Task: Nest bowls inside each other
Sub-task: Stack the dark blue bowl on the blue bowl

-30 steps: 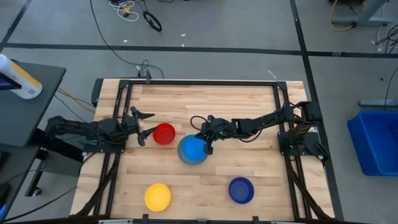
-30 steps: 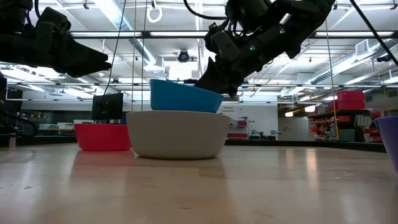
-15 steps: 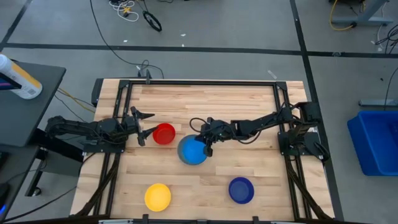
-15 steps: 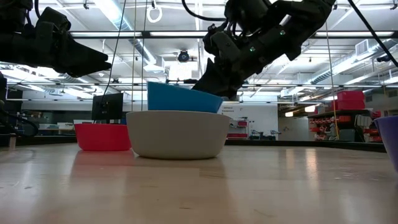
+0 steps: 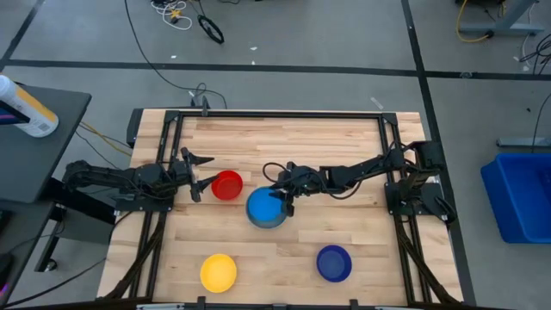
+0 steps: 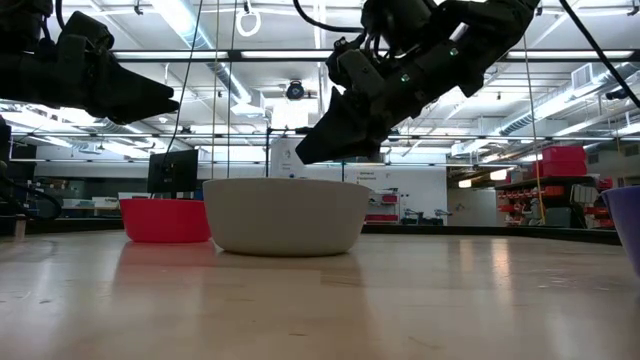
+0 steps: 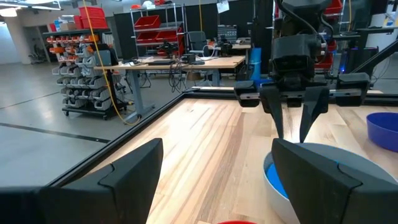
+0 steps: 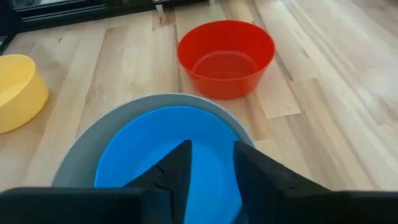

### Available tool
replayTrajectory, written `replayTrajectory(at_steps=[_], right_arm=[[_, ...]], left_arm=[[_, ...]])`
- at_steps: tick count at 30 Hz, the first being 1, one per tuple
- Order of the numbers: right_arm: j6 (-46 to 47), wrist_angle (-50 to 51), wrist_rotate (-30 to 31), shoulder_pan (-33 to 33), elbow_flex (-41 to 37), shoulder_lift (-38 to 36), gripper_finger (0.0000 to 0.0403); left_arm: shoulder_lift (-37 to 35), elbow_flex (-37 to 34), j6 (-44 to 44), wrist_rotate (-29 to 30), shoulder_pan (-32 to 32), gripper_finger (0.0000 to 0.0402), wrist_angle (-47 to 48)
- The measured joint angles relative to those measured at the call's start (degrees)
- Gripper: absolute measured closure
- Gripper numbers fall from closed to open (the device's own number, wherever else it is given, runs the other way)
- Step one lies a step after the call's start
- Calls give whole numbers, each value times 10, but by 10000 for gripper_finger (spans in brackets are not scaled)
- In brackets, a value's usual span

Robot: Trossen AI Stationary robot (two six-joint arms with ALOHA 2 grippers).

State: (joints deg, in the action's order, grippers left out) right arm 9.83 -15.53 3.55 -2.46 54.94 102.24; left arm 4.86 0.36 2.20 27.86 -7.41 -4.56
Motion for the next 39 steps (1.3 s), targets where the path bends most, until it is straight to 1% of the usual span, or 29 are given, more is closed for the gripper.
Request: replayTrajectory(at_steps=[3,6,11,16,21,26,33,39], right_arm=[[-29,0,23,-2,0,0,252],[-40,-1,25,-8,0,0,236],[-50,1,32,-26,0,-4,225],[-64,51,85,-52,0,-41,224],[-50,95,125,-93,-12,-95,220],[-5,97,167,-143,-53,-142,212],[98,101,229,-220,-122,-189,202],[198,141,281,-300,-143,-216,191]], left_arm=[[0,0,0,0,0,94,0],[0,0,0,0,0,94,0],[0,0,0,0,0,94,1],[0,0,-3,0,0,94,1],[0,0,-7,0,0,94,2],[0,0,-7,0,0,94,2],[0,0,-11,0,0,94,1],[0,0,-10,13,0,94,0]])
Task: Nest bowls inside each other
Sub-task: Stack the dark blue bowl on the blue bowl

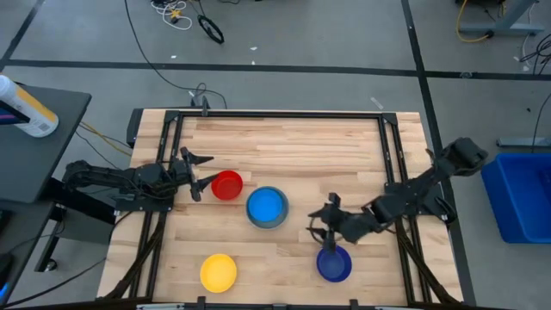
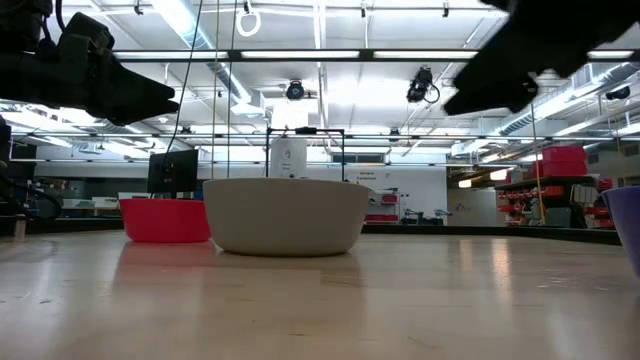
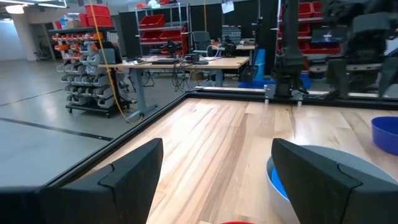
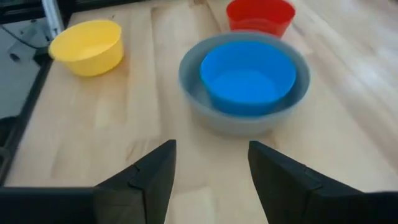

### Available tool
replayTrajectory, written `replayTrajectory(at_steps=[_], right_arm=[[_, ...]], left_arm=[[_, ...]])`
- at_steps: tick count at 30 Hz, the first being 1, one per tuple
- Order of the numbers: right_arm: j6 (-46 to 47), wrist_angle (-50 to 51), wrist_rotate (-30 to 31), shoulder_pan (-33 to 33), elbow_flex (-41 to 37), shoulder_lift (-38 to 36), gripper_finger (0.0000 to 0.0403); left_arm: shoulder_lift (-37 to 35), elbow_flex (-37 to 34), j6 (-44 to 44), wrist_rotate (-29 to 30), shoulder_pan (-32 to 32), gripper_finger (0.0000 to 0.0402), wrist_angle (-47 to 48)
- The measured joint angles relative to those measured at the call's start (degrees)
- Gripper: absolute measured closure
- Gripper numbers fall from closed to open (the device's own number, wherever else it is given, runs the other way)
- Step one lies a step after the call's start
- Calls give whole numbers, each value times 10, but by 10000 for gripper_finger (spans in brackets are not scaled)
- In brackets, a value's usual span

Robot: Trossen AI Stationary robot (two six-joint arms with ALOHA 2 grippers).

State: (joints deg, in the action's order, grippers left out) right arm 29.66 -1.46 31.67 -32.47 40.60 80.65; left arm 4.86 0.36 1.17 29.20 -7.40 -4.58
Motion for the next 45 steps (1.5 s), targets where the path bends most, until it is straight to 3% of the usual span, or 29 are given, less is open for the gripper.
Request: replayTrajectory(at_steps=[7,25,32,45], right_arm=[[87,27,18,-69,-1,-5,173],[296,129,-4,-160,-1,-5,145],[330,149,-28,-172,-1,-5,148],[343,190,-19,-171,0,-5,147]], left_arm=[[0,0,1,4,0,94,0],[0,0,1,8,0,94,0],[0,0,-1,8,0,94,0],[0,0,-1,8,0,94,0]])
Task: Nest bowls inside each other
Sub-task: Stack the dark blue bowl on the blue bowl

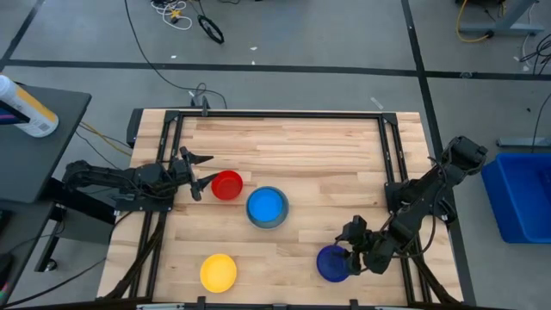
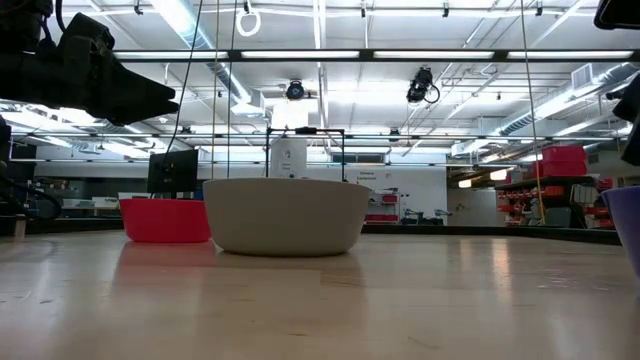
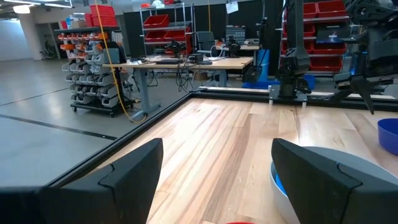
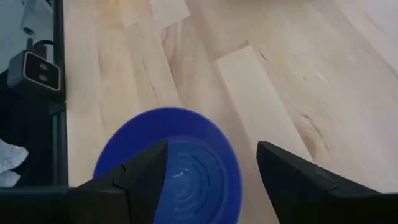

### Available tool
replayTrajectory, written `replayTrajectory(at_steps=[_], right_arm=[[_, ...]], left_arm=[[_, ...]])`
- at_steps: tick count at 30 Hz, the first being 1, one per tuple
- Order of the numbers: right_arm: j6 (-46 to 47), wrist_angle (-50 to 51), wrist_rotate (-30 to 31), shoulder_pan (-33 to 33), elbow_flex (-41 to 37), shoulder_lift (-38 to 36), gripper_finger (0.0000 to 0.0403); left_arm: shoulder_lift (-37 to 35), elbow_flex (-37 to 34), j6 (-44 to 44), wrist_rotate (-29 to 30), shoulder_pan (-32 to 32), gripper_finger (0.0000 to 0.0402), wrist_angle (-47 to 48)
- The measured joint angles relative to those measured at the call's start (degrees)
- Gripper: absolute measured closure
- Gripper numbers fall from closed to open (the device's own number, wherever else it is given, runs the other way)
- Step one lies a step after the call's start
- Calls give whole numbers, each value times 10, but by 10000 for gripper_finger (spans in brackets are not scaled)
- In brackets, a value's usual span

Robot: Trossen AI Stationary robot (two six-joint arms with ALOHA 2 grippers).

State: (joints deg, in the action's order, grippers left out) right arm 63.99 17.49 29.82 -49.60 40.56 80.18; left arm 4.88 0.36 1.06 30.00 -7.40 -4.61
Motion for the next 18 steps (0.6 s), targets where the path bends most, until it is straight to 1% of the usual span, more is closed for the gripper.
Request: replayTrajectory(at_steps=[8,13,18], right_arm=[[18,44,1,0,0,0,146],[18,46,1,0,0,0,144],[39,42,-3,0,-17,1,144]], left_arm=[[0,0,0,0,0,94,0],[0,0,0,0,0,94,0],[0,0,0,0,0,94,0]])
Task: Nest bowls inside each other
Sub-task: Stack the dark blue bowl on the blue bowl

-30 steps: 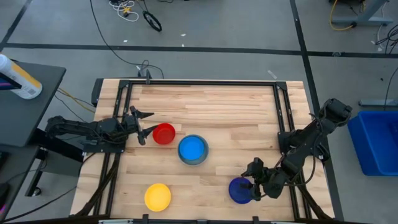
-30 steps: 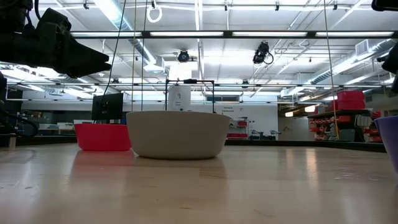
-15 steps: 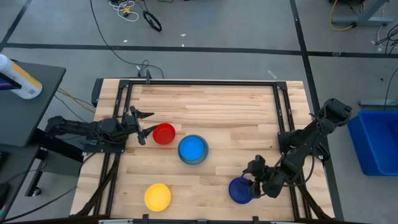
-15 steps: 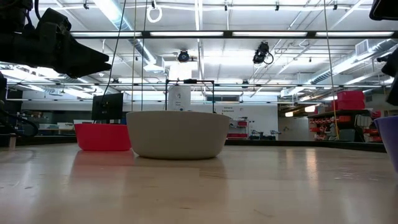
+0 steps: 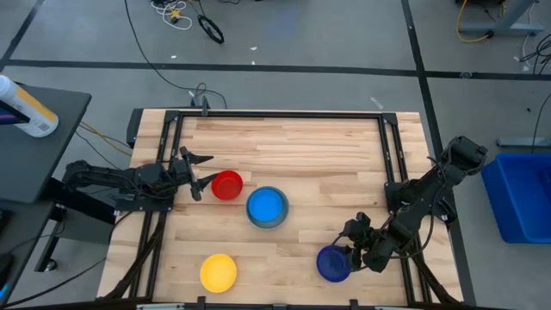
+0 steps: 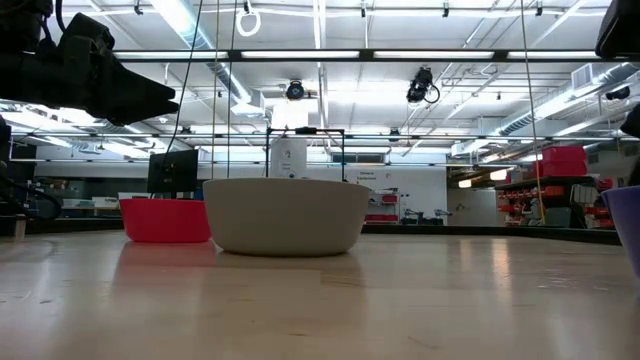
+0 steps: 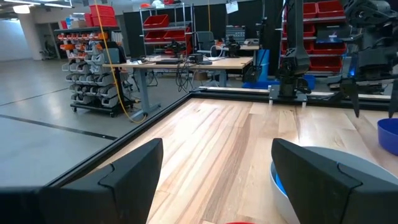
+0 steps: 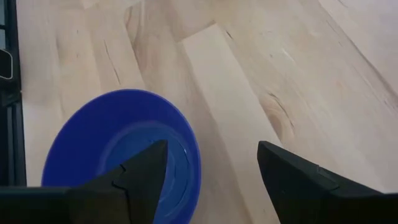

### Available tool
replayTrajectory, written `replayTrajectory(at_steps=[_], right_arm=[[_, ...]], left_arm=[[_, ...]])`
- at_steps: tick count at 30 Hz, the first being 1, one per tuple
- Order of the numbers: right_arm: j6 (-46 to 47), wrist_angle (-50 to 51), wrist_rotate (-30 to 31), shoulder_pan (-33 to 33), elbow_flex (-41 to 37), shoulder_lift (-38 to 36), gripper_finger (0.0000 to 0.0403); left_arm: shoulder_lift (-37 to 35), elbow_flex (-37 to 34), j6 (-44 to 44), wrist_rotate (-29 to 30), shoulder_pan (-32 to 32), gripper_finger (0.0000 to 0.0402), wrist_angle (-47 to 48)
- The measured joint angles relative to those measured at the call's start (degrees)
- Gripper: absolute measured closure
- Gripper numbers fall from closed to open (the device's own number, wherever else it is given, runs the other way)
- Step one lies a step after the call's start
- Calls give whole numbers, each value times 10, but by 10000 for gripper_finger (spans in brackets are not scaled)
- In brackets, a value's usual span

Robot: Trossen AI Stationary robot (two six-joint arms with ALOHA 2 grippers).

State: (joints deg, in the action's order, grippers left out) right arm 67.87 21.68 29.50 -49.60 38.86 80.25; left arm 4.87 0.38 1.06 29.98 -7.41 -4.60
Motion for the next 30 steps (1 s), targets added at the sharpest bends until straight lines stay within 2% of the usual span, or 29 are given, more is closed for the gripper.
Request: replayTrajectory(at_steps=[7,25,30], right_arm=[[3,-26,-6,0,-5,0,146],[11,-65,-26,0,-6,56,149],[7,-68,-26,0,-6,56,176]], left_arm=[[0,0,0,0,0,94,0],[0,0,0,0,0,94,0],[0,0,0,0,0,94,0]])
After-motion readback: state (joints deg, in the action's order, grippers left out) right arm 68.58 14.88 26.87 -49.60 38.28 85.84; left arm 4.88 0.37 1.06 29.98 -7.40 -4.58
